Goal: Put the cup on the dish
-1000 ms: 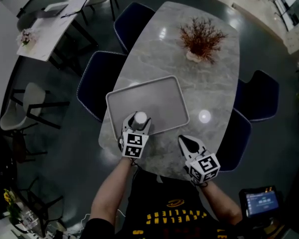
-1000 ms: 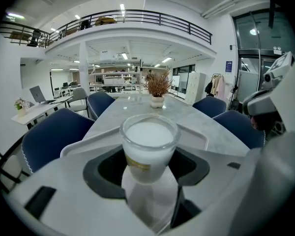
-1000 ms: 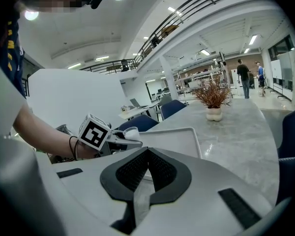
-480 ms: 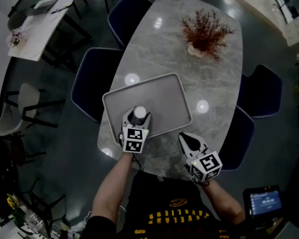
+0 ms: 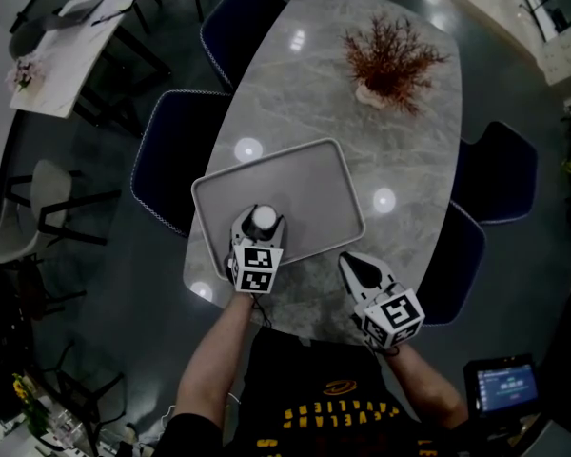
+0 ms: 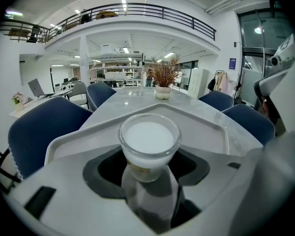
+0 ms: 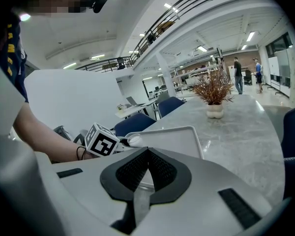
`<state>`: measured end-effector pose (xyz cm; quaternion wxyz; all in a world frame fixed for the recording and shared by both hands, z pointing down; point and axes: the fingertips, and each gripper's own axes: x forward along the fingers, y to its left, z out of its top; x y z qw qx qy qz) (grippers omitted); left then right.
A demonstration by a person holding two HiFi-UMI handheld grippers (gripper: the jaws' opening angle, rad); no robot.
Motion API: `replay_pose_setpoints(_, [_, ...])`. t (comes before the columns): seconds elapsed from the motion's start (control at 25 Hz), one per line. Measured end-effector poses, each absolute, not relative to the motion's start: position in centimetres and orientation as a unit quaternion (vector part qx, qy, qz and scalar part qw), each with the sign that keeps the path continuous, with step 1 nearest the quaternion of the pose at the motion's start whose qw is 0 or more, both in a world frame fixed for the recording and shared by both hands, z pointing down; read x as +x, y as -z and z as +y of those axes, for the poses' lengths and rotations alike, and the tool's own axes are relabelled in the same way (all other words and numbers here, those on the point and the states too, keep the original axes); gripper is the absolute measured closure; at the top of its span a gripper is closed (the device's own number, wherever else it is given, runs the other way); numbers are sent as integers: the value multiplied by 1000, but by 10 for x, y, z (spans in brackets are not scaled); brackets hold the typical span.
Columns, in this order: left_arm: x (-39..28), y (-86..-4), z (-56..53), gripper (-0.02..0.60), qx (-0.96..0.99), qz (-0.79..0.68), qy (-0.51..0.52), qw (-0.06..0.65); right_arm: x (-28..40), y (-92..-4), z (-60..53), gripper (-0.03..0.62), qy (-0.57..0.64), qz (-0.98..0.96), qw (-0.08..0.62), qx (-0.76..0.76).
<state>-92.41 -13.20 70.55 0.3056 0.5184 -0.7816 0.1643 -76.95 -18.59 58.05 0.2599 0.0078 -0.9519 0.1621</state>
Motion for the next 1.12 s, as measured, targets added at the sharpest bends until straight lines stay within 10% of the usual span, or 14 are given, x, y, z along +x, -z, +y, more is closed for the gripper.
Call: replay_pose_setpoints(1.12, [-866, -635, -59, 275, 508, -808, -75, 291, -746, -558, -167, 591, -167, -958, 232, -5])
